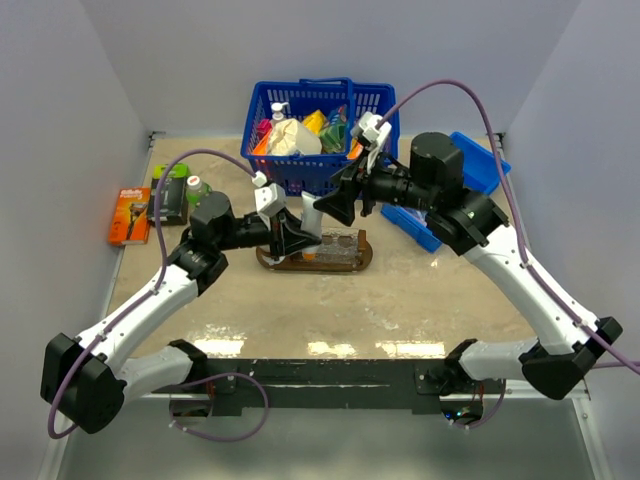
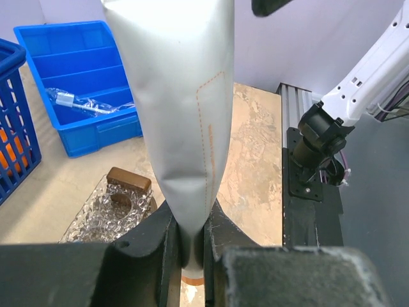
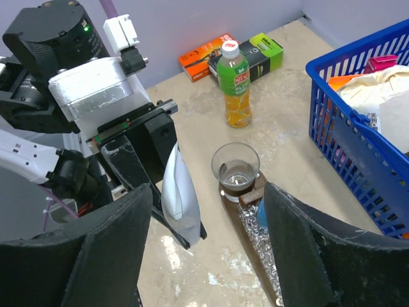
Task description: Prepare toiletry sets of a toothbrush and toothpaste on the tray
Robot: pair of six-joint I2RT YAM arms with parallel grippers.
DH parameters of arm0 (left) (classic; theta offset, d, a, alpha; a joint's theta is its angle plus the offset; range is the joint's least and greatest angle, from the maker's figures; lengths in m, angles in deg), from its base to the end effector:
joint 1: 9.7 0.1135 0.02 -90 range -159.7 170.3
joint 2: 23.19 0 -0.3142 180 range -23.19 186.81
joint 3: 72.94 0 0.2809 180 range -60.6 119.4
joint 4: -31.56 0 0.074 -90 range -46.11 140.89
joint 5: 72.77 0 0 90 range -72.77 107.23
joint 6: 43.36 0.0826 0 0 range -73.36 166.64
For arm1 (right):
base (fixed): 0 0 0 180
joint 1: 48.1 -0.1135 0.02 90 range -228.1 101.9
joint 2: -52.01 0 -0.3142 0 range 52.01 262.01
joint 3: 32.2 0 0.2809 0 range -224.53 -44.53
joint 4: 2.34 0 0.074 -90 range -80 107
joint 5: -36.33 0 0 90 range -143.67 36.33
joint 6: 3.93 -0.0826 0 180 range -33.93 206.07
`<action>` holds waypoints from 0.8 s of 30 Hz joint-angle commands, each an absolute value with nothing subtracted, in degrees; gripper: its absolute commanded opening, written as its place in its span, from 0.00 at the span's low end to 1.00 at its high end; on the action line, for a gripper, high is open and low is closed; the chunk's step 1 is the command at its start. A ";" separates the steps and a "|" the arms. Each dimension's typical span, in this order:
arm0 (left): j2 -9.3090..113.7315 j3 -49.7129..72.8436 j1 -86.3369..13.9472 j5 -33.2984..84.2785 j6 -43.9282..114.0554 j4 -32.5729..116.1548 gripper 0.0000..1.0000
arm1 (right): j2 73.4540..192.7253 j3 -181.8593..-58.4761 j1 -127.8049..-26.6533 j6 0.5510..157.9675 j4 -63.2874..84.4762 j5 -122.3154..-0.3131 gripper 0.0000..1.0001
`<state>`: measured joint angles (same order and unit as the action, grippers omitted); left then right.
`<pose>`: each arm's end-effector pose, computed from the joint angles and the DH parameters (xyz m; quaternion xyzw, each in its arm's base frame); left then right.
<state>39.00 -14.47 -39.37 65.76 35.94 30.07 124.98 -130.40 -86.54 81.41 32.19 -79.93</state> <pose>0.2147 -0.1935 0.3682 0.3893 0.6011 -0.4961 0.4910 0.2344 0.2327 0.5097 -0.3564 0.6674 0.3926 0.5229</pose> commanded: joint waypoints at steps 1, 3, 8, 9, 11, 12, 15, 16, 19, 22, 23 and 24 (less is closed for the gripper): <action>37.63 -12.88 -39.23 67.77 37.50 27.99 0.13 | 126.63 -133.57 -86.33 83.70 37.42 -80.74 0.71; 37.80 -12.97 -39.31 68.03 37.50 27.99 0.13 | 127.50 -134.18 -86.33 83.35 37.33 -82.76 0.66; 37.89 -12.79 -39.31 68.12 37.59 27.99 0.13 | 128.74 -134.80 -86.34 82.73 36.90 -85.22 0.60; 37.89 -12.79 -39.31 68.20 37.68 28.07 0.13 | 129.00 -134.62 -86.33 82.39 36.81 -85.49 0.58; 37.89 -12.79 -39.31 68.12 37.77 28.16 0.14 | 128.91 -134.27 -86.33 81.95 35.76 -85.66 0.57; 37.98 -12.79 -39.23 68.12 37.77 28.34 0.14 | 128.83 -133.75 -86.33 81.16 35.05 -86.10 0.56; 38.15 -12.79 -39.23 68.12 37.85 28.43 0.14 | 129.09 -133.39 -86.34 80.27 33.12 -88.04 0.55; 38.07 -12.70 -39.31 68.20 37.85 28.34 0.14 | 129.18 -133.39 -86.42 80.10 32.77 -88.04 0.52; 37.98 -12.70 -39.31 68.03 37.94 28.43 0.16 | 129.44 -133.39 -86.33 80.45 32.85 -88.56 0.39; 37.89 -12.79 -39.31 68.12 38.03 28.51 0.20 | 129.35 -133.39 -86.42 80.80 33.20 -89.18 0.14; 37.89 -12.70 -39.31 68.12 38.03 28.51 0.27 | 129.35 -133.22 -86.34 80.97 33.20 -89.01 0.04; 37.80 -12.70 -39.31 68.12 38.03 28.60 0.31 | 129.18 -133.13 -86.33 81.06 33.20 -88.83 0.00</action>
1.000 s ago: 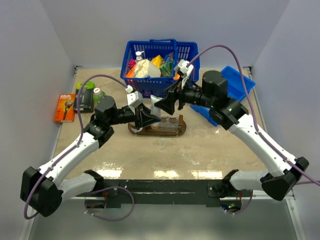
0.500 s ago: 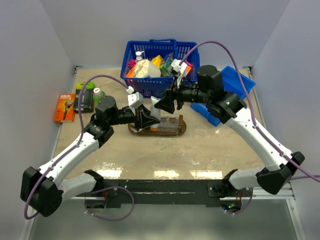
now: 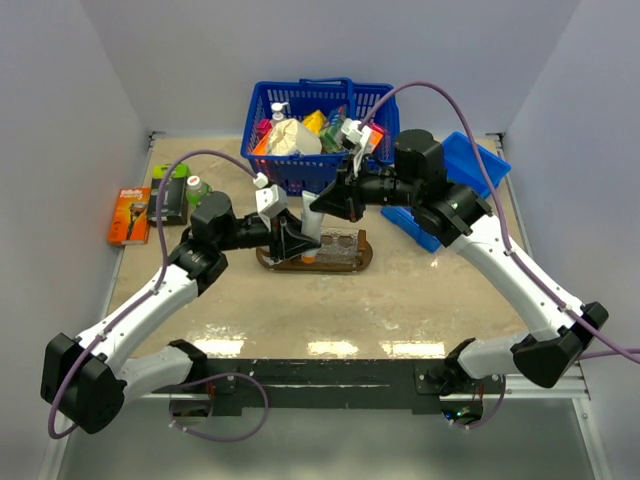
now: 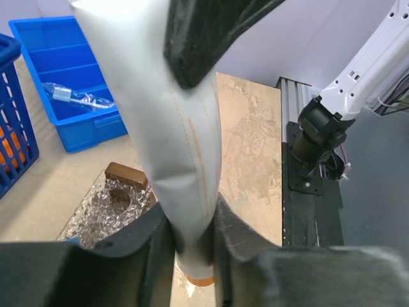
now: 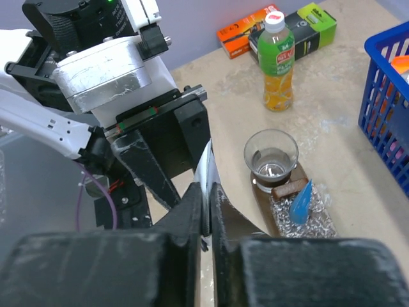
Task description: Prepare toiletry sets of a toothbrush and toothpaste on the tray
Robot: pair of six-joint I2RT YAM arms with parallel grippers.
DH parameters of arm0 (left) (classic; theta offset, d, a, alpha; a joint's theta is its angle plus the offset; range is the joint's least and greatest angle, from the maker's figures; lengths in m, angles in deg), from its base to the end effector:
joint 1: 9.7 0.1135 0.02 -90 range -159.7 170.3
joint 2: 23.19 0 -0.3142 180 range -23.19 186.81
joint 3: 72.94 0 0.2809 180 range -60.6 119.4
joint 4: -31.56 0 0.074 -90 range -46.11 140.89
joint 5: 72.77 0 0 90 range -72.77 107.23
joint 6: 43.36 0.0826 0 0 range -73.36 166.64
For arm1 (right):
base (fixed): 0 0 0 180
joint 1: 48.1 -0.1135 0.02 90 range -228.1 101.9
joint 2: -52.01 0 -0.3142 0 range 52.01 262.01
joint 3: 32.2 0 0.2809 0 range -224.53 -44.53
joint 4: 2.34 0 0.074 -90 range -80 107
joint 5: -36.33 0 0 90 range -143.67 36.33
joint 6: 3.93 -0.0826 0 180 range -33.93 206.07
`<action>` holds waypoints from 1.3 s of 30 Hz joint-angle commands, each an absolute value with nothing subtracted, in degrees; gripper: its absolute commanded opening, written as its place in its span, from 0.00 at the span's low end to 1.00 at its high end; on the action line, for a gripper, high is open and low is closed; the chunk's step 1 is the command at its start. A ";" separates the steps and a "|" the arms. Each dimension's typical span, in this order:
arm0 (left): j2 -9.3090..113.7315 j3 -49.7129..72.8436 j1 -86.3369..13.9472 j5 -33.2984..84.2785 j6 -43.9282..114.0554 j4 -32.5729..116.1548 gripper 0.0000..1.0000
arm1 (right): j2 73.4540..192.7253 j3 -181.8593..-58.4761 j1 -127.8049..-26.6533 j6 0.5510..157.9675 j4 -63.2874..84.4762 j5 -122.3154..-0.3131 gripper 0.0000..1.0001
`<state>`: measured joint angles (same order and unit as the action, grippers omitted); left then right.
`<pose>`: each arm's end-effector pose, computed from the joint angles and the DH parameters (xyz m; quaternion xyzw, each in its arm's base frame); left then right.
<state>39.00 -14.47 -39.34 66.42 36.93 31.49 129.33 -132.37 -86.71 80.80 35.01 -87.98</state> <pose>0.2137 -0.1935 0.3650 0.3952 0.6038 -0.4953 0.4836 0.2426 0.2533 0.4935 -0.3897 0.6720 0.4349 0.4555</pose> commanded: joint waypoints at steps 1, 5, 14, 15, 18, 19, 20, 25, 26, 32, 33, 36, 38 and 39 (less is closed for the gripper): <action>37.80 -12.70 -39.31 68.12 38.03 28.51 0.36 | 129.00 -132.95 -86.42 80.98 32.94 -88.66 0.00; 37.45 -12.70 -39.23 67.59 38.12 28.51 0.77 | 126.99 -131.55 -86.34 80.36 31.01 -86.55 0.00; 31.14 -15.25 -33.71 56.63 36.36 25.71 0.97 | 121.54 -126.37 -86.42 80.19 28.37 -67.14 0.00; 30.34 -15.86 -33.08 53.99 36.10 25.18 0.98 | 120.57 -125.49 -86.60 79.92 27.76 -65.29 0.00; 27.09 -16.92 -32.02 38.37 38.11 28.15 0.98 | 117.06 -120.92 -87.38 78.26 24.25 -57.65 0.00; 26.30 -17.36 -31.93 30.75 38.55 28.77 0.99 | 115.39 -119.78 -87.65 77.82 22.06 -54.84 0.00; 25.16 -17.80 -31.93 27.37 38.91 29.39 1.00 | 114.60 -117.42 -88.35 76.86 20.91 -53.77 0.00; 24.18 -18.33 -31.84 17.67 39.70 31.41 1.00 | 113.27 -113.44 -93.71 76.58 16.16 -43.76 0.00; 24.53 -18.15 -31.84 17.49 39.79 31.94 1.00 | 114.14 -113.27 -95.28 76.49 16.06 -41.22 0.00; 25.14 -18.06 -31.84 14.86 39.52 33.08 1.00 | 117.04 -111.51 -102.58 77.28 13.34 -29.87 0.00; 25.23 -18.15 -31.84 14.51 39.52 33.08 1.00 | 117.31 -111.25 -103.29 77.46 12.38 -27.42 0.00; 25.32 -18.15 -31.84 13.89 39.44 33.26 1.00 | 118.71 -110.19 -105.58 78.07 10.97 -23.63 0.00; 25.41 -18.15 -31.84 13.63 39.44 33.35 1.00 | 119.51 -109.93 -105.93 77.90 10.70 -21.77 0.00; 25.50 -18.15 -31.84 13.54 39.35 33.35 1.00 | 120.12 -109.66 -105.93 77.99 10.27 -21.59 0.00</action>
